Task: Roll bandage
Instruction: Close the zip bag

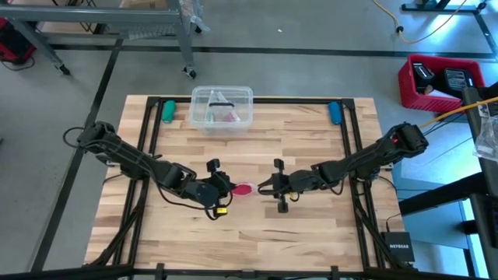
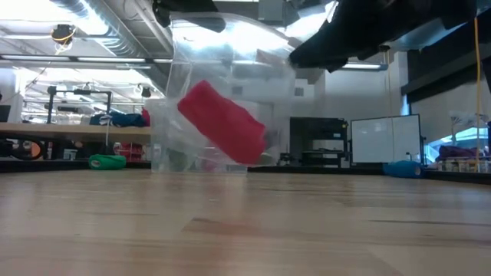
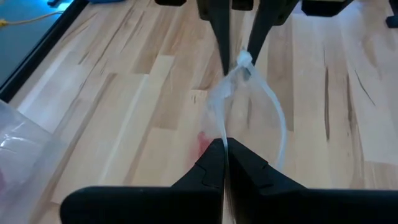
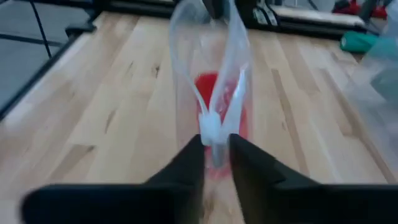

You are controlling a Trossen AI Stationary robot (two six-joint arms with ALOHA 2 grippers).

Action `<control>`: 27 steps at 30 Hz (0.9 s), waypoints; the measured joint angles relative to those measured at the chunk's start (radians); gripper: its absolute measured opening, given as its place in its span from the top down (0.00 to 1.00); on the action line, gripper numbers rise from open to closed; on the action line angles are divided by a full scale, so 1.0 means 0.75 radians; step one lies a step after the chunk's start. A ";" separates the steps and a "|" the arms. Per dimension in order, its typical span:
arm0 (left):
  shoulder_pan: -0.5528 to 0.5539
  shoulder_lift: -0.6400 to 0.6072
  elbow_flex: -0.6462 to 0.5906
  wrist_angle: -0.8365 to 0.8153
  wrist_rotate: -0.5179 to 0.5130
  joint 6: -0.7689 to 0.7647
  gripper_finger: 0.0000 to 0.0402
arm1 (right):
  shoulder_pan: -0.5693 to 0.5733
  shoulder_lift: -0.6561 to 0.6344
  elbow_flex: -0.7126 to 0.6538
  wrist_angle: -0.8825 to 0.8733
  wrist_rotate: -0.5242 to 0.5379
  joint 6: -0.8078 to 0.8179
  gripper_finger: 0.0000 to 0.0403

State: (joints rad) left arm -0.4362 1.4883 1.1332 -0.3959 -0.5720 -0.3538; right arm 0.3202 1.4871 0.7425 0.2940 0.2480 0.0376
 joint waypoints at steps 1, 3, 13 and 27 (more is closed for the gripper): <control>0.000 0.000 0.000 -0.002 0.000 0.000 1.00 | 0.000 0.005 0.000 0.022 -0.011 -0.019 0.87; 0.000 0.000 0.000 -0.004 0.000 0.004 1.00 | 0.000 0.010 0.000 0.029 -0.013 -0.055 0.96; 0.035 -0.011 0.041 -0.118 0.011 -0.087 0.94 | 0.002 -0.010 0.042 -0.163 0.035 -0.063 0.99; 0.139 0.112 0.179 0.227 0.063 0.133 0.55 | 0.001 -0.042 0.213 -0.390 0.029 -0.047 0.99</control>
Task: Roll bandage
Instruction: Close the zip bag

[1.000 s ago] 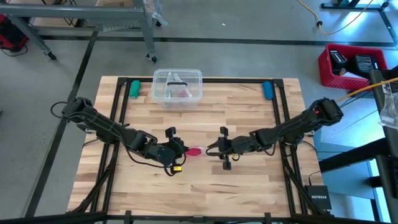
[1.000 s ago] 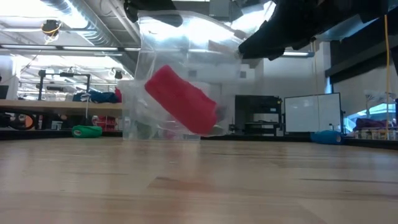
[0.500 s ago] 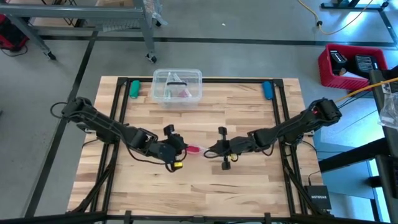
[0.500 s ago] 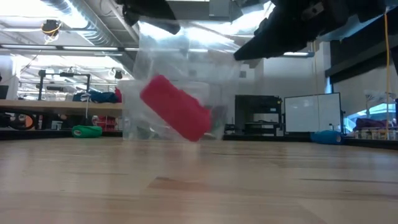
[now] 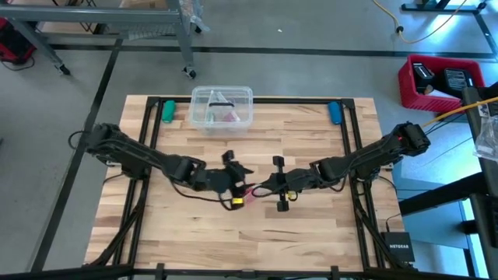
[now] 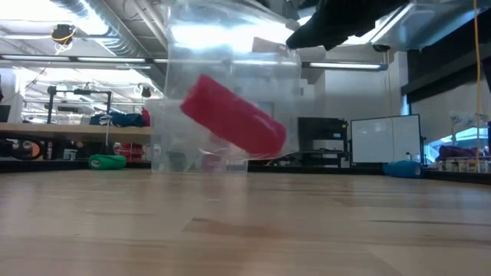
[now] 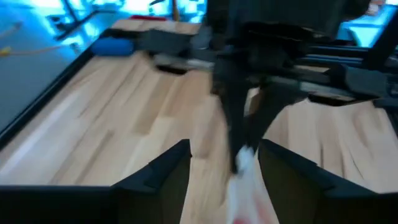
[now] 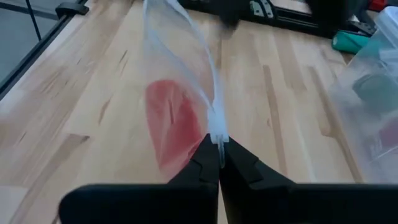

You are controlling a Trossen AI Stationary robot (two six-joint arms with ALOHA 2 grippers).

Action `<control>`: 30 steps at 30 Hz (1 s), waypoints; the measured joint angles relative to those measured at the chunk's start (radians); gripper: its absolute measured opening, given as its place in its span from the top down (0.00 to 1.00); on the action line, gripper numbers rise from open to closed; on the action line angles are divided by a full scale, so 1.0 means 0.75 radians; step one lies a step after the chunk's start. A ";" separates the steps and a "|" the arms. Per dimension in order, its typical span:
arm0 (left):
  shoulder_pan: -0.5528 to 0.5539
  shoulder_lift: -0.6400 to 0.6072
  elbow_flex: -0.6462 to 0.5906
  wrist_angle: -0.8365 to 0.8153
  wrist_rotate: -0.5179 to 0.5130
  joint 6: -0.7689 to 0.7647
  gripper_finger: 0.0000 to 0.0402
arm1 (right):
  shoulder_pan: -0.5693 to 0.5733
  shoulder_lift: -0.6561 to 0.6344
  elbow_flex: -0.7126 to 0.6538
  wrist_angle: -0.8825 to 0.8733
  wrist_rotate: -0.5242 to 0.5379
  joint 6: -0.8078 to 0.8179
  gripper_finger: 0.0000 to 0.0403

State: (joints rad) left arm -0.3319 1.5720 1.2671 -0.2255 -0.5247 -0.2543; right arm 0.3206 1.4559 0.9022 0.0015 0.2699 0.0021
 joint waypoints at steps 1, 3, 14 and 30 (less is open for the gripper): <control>0.011 0.030 0.000 0.054 0.035 0.025 0.55 | 0.000 0.000 0.000 0.000 0.000 0.001 0.99; 0.031 0.087 0.000 0.141 0.103 0.074 0.54 | 0.000 0.000 0.002 -0.001 0.000 0.003 0.99; 0.069 0.165 -0.002 0.110 0.129 0.113 0.58 | -0.001 0.000 0.002 -0.006 0.000 0.025 1.00; 0.064 0.150 -0.003 0.102 0.130 0.174 0.91 | -0.001 0.001 0.002 -0.003 0.001 0.021 0.99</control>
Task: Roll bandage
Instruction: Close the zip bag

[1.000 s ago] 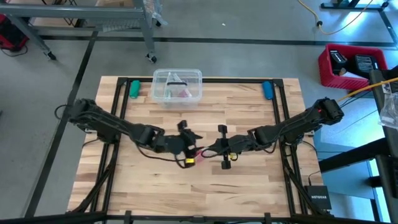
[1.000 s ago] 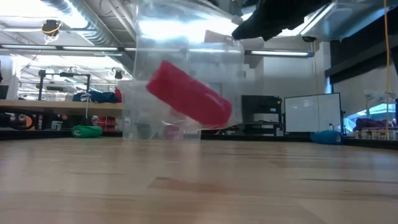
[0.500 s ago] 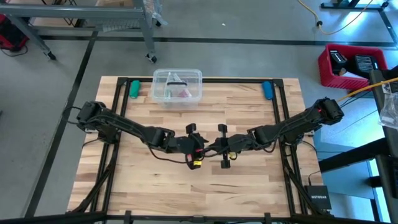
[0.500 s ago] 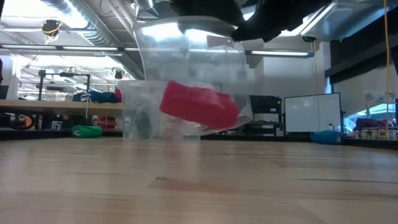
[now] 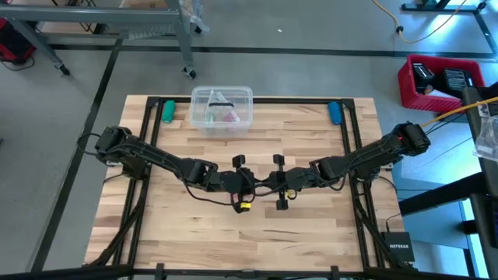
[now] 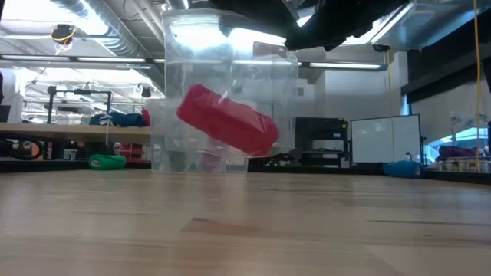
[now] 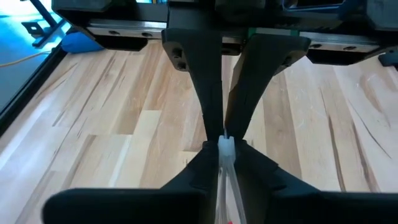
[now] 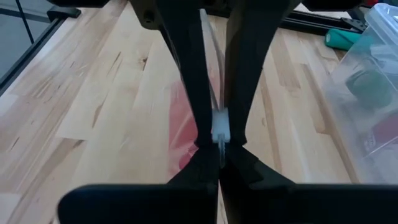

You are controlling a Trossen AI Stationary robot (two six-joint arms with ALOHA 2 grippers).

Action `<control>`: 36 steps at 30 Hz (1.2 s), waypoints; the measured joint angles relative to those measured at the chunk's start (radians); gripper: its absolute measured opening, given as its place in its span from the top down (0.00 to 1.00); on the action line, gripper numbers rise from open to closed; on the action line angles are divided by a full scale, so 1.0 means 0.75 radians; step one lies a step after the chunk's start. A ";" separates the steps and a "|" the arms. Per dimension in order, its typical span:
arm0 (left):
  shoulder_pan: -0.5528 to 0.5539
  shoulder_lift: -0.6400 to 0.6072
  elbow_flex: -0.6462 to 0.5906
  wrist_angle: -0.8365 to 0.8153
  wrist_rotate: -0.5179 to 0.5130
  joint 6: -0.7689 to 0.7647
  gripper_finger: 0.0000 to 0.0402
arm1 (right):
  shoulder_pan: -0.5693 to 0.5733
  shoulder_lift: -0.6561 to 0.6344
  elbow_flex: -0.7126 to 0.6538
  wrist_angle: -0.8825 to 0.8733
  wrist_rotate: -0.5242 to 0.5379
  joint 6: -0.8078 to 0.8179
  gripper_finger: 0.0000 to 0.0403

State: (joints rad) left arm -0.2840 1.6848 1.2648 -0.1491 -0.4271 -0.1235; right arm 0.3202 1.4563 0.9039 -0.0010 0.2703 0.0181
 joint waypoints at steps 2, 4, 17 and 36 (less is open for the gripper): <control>0.000 0.000 0.000 -0.001 0.000 -0.002 0.93 | 0.000 0.000 0.000 -0.004 0.000 0.000 0.99; 0.000 0.000 0.000 -0.001 0.000 -0.005 0.95 | 0.000 0.000 0.000 -0.004 0.000 0.000 0.99; -0.027 -0.046 0.000 -0.107 -0.038 -0.050 0.95 | 0.001 -0.001 0.004 -0.027 -0.001 -0.001 0.99; -0.065 -0.079 0.003 -0.415 -0.048 -0.216 0.94 | 0.002 -0.175 -0.001 -0.333 0.009 0.010 1.00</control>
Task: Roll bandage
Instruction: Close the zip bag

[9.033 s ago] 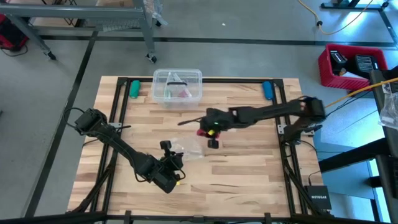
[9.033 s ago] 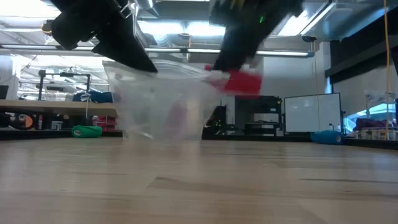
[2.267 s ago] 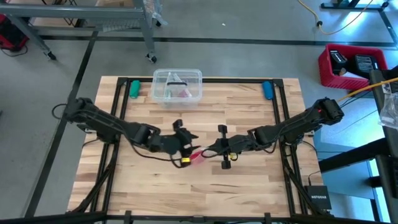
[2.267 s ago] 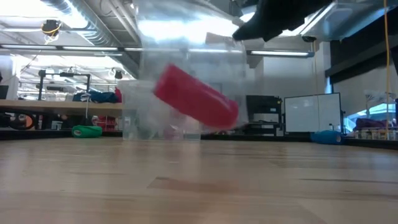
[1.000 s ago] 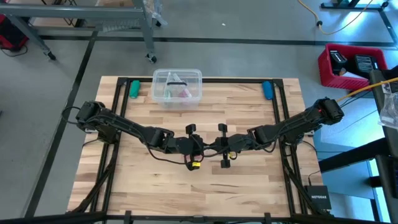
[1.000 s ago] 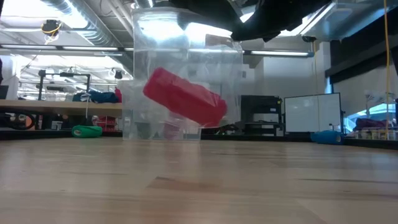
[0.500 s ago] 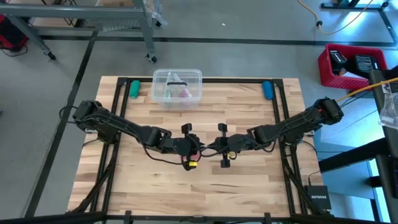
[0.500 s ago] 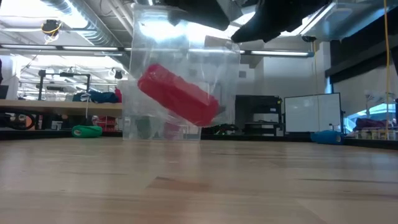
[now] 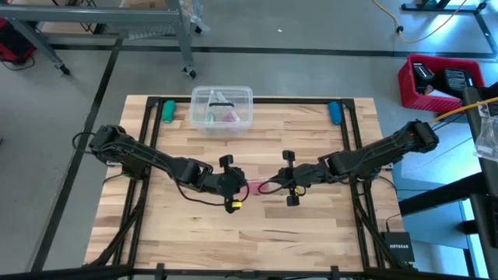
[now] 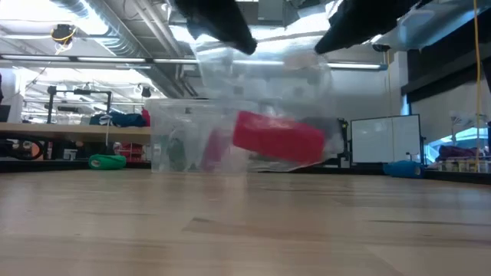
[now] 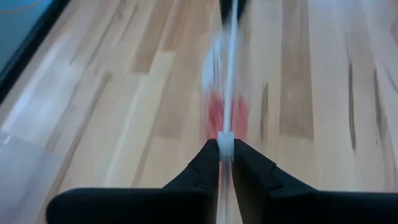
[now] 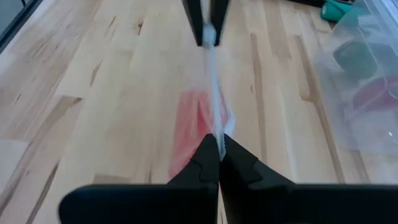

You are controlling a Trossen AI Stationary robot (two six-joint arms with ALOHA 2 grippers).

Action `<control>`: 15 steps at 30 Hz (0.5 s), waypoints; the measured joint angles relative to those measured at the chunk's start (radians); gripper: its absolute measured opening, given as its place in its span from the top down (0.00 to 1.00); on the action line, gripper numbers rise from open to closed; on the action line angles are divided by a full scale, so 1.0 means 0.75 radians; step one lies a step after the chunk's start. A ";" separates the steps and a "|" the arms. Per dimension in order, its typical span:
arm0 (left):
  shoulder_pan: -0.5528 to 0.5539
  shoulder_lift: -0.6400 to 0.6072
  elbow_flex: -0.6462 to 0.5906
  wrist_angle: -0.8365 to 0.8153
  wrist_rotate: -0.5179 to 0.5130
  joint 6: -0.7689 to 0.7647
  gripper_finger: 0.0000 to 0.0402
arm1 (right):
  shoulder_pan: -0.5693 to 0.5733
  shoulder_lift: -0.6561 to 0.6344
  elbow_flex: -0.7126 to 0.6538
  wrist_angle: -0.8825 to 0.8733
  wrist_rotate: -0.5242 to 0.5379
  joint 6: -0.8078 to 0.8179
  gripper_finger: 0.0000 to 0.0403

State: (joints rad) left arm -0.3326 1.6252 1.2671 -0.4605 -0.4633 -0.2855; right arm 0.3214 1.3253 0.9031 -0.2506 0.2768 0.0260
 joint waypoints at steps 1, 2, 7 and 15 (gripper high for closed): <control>-0.003 -0.001 0.000 -0.024 0.000 -0.011 0.93 | 0.000 -0.017 0.000 -0.021 0.000 0.007 1.00; -0.007 -0.003 0.000 -0.055 0.000 -0.025 0.93 | 0.000 -0.032 0.000 -0.039 0.000 0.018 1.00; -0.029 -0.003 -0.001 -0.171 0.000 -0.087 0.93 | 0.000 -0.103 0.000 -0.148 -0.001 0.059 1.00; -0.052 -0.003 0.002 -0.200 0.000 -0.103 0.93 | -0.001 -0.121 0.000 -0.201 -0.046 0.099 1.00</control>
State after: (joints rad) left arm -0.3719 1.6226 1.2685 -0.6103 -0.4636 -0.3627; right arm 0.3206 1.2346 0.9034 -0.4015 0.2420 0.1004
